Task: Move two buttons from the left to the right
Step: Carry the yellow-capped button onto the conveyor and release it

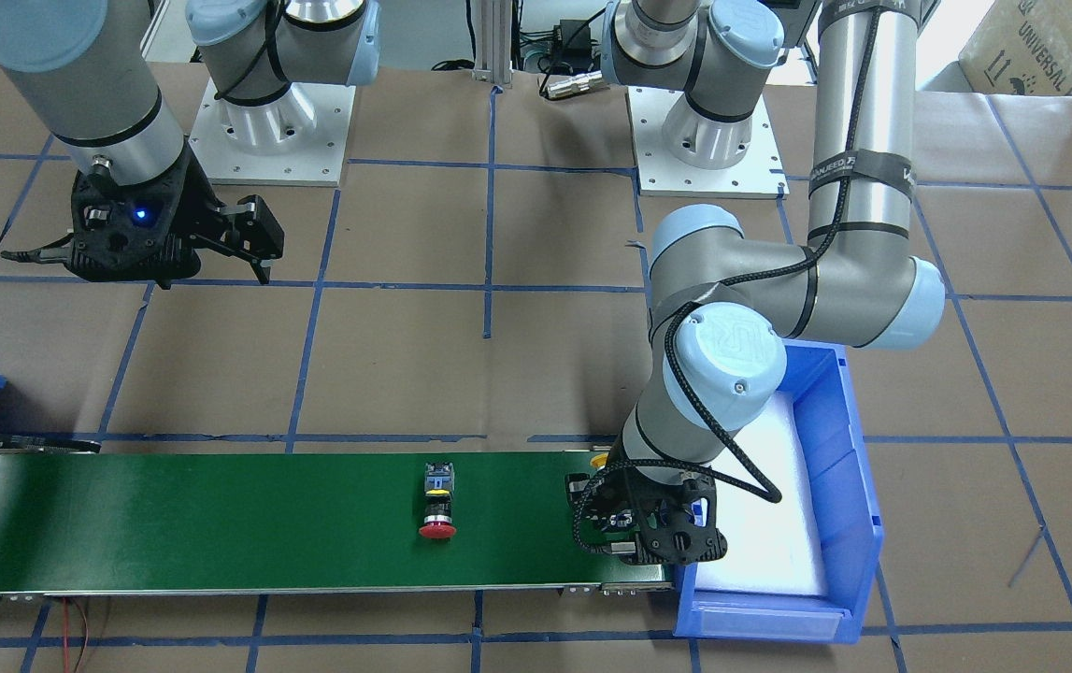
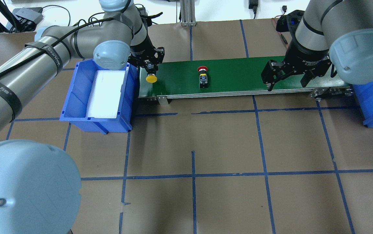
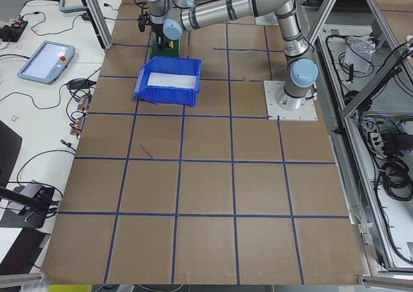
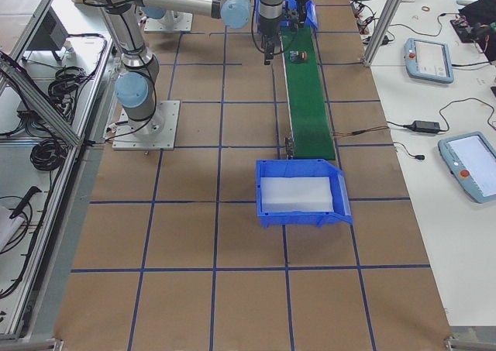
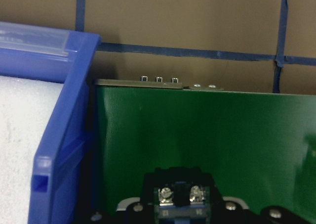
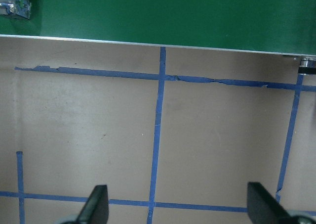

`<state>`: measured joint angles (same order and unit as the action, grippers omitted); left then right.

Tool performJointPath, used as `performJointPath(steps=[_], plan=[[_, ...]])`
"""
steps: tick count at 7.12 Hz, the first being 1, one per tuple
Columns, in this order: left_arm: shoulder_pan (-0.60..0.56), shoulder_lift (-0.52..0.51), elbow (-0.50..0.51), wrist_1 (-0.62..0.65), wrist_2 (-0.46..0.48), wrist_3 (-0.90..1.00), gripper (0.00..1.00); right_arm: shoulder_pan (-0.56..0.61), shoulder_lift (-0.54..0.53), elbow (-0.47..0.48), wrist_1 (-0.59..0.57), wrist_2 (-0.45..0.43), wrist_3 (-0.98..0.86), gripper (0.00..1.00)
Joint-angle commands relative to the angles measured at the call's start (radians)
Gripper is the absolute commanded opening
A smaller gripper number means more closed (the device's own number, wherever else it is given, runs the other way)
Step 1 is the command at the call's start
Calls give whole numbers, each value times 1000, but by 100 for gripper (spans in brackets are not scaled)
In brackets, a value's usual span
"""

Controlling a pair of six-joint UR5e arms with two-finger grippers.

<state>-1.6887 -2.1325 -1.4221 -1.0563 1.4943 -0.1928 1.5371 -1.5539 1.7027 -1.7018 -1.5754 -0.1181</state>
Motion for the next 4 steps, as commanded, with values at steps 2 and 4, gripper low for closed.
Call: performJointPath(steps=[2,4], plan=[[0,-13,-14,18,4,6,25,0,0,0,4,0,0,100],[0,-9,-38,16,12,18,26,0,0,2,2,2,-2,100]])
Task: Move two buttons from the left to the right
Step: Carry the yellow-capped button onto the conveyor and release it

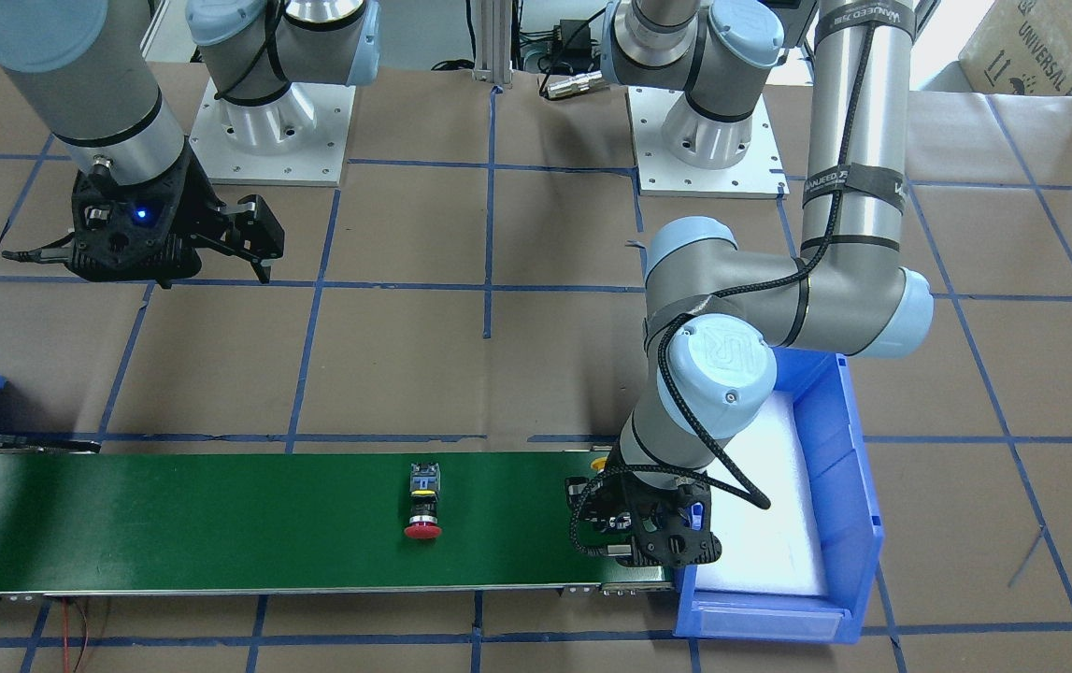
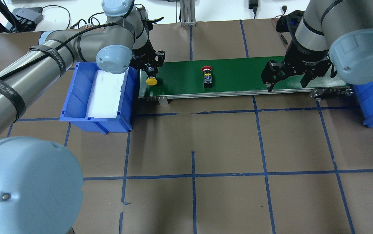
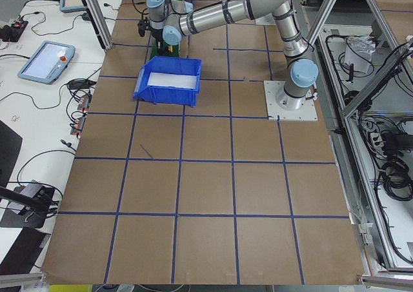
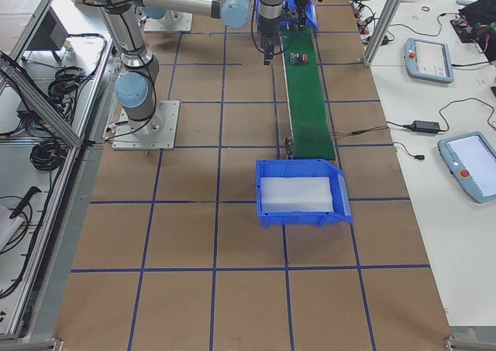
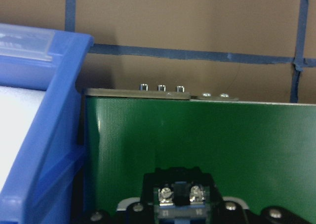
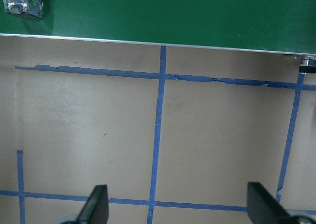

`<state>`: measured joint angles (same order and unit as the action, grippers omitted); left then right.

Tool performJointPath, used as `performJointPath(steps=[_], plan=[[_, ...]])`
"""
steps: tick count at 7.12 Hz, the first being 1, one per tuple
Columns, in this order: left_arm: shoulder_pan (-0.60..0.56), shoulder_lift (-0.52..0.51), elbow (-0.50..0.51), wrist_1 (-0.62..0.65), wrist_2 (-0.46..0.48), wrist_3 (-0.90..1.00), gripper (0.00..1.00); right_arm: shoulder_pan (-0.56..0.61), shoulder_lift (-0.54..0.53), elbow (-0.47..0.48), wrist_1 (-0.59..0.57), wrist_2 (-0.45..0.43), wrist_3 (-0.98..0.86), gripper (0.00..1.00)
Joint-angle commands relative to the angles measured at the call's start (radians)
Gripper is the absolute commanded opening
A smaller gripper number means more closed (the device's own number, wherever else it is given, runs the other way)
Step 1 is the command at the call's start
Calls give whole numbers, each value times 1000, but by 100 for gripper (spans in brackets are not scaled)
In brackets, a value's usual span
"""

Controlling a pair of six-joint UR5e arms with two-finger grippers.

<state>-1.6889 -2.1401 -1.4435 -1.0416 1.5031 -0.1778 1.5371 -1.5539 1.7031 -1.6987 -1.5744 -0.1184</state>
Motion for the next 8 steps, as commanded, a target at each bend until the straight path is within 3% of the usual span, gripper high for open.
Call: performJointPath(steps=[1,4,6,7,8], plan=[[0,-1,-17,3,2,6,26,0,0,1,-1,-1,-1,100],[0,0,-23,3,0,1,32,0,0,3,1,-1,-1,100],[0,5,-24,6,0,11,45,0,0,3,-1,-1,-1,100],[0,6,-23,8,-1,12,61,0,0,3,1,-1,0,100],[0,5,-26,9,-1,12,86,0,0,1,-1,-1,0,100]])
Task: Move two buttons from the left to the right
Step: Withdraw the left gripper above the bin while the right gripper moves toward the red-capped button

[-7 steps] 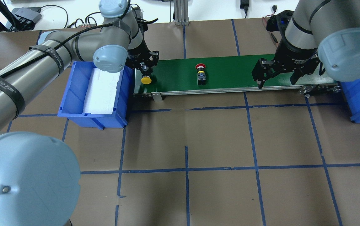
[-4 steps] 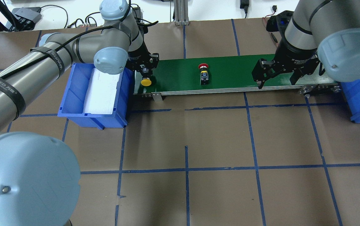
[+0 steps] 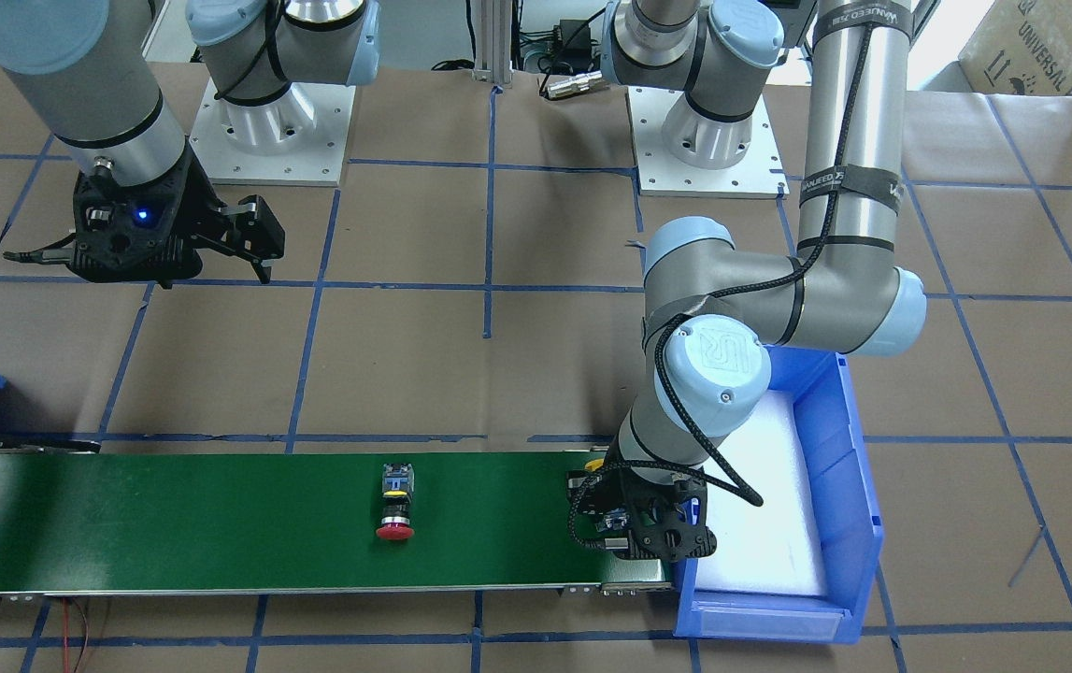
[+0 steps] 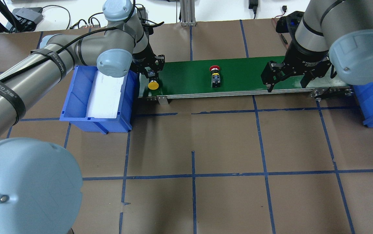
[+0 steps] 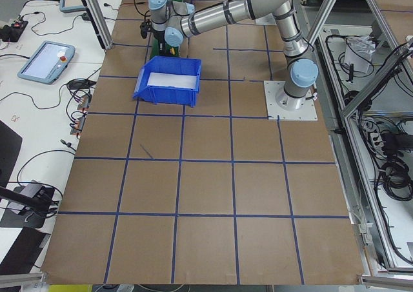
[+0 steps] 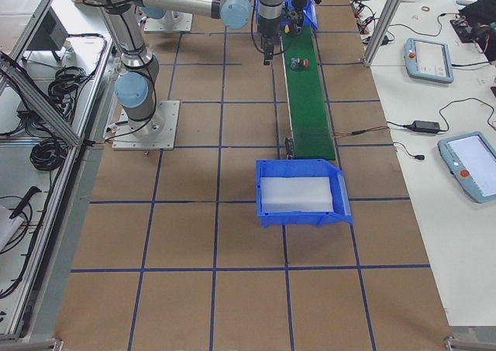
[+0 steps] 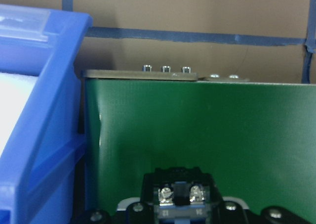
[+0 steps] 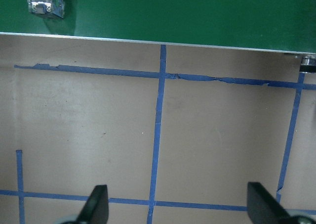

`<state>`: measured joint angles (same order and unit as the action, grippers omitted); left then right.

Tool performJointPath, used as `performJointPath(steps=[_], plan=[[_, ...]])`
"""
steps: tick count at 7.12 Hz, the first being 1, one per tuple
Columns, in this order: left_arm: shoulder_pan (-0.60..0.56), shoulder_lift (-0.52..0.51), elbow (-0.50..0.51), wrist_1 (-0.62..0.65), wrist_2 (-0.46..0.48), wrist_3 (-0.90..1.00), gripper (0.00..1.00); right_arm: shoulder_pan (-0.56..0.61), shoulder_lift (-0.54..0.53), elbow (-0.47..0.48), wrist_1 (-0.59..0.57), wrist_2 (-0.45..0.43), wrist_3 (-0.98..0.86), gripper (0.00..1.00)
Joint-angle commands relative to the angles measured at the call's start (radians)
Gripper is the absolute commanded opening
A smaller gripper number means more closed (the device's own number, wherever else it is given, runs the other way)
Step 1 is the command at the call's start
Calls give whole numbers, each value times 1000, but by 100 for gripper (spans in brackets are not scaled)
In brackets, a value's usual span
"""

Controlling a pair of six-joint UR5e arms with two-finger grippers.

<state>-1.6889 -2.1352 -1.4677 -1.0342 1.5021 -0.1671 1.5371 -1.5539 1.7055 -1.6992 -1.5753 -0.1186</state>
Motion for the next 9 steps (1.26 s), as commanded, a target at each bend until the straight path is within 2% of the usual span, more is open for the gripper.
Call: performJointPath(steps=[1,2,4,6,7,9], plan=[[0,1,1,2,0,1,92,0,0,-1,1,0,1,100],[0,23,3,0,-11,6,100,0,0,-1,0,0,1,100],[0,116,-2,-73,-13,9,100,0,0,-1,1,0,1,100],[43,271,-8,-278,0,32,100,0,0,-1,1,0,1,100],[113,356,-11,-402,-5,37,100,3,0,-1,0,0,2,100],[159,536,-45,-635,30,180,100,2,0,0,-2,4,1,100]])
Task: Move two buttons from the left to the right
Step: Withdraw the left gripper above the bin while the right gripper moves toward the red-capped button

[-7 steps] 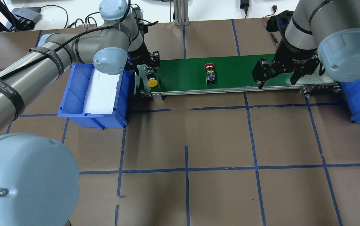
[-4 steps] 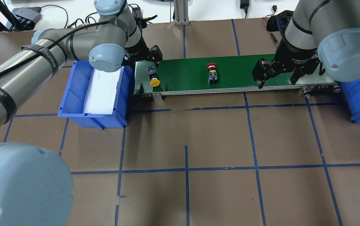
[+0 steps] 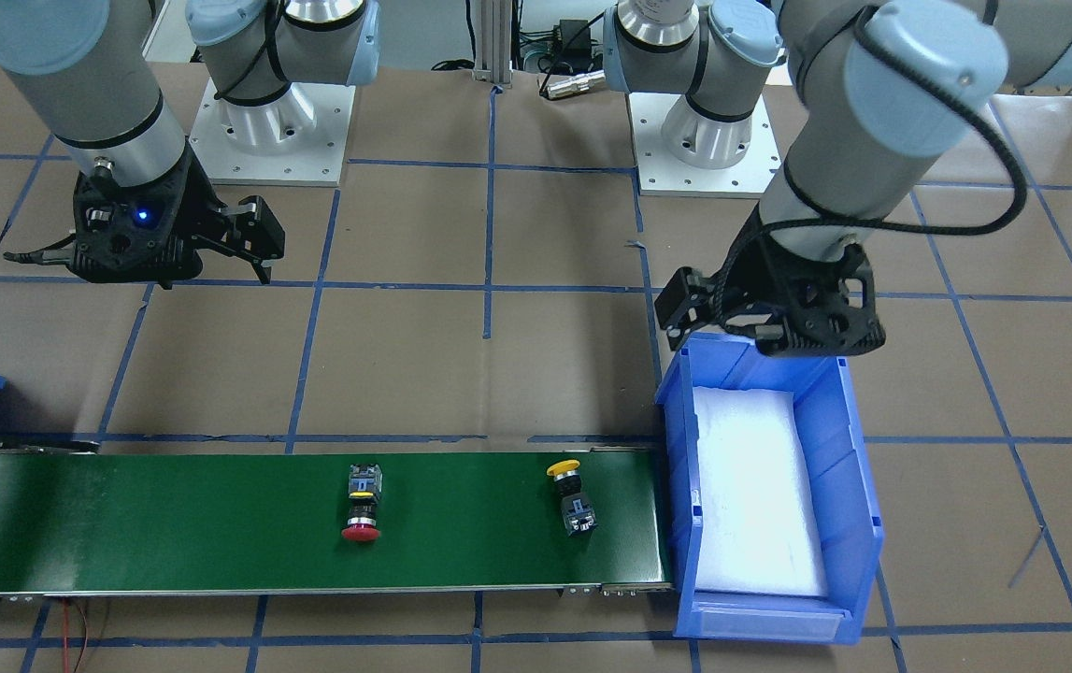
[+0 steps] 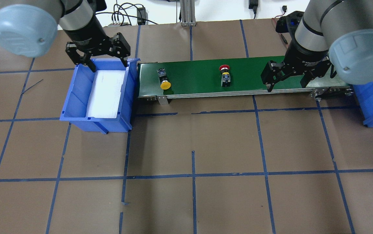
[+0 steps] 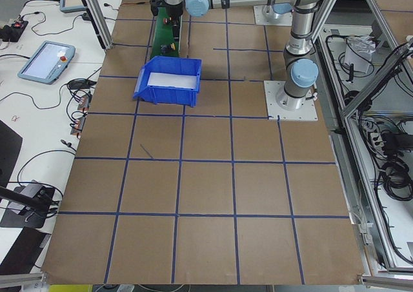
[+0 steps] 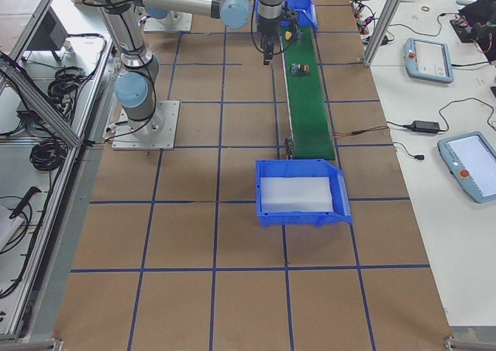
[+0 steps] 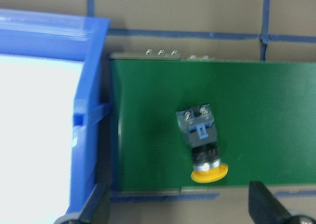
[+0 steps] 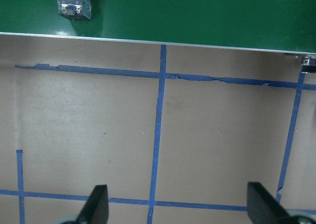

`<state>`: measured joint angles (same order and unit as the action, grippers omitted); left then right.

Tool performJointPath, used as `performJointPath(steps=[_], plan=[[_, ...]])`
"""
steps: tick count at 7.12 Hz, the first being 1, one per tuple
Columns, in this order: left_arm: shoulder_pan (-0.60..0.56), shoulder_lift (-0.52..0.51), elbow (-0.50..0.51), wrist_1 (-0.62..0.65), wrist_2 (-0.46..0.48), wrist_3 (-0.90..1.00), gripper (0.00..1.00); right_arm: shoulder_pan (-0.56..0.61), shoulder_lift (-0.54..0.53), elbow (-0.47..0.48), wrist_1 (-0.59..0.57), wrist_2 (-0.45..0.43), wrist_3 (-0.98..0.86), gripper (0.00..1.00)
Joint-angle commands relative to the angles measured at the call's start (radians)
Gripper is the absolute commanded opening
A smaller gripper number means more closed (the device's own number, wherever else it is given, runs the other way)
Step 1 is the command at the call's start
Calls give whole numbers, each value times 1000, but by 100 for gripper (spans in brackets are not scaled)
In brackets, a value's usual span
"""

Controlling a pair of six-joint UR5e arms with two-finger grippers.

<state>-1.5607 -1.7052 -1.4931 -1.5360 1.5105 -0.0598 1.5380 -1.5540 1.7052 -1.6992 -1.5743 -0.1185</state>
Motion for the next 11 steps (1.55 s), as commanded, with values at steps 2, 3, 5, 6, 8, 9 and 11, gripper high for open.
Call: performJointPath(steps=[2,3,5,6,8,9,11], plan=[[22,163,-16,-224,85,72,100,2,2,-1,-7,1,-1,100],[19,164,-4,-230,85,71,100,2,2,-1,-14,0,-1,100],[25,157,-19,-205,76,78,100,4,41,-22,-58,0,0,100],[30,159,-25,-184,85,78,100,5,99,-22,-110,5,5,100],[28,159,-26,-184,86,77,100,5,205,-53,-227,16,16,100],[28,159,-22,-179,86,77,100,5,250,-67,-246,20,22,100],[28,160,-21,-179,88,75,100,5,313,-78,-307,34,64,100]])
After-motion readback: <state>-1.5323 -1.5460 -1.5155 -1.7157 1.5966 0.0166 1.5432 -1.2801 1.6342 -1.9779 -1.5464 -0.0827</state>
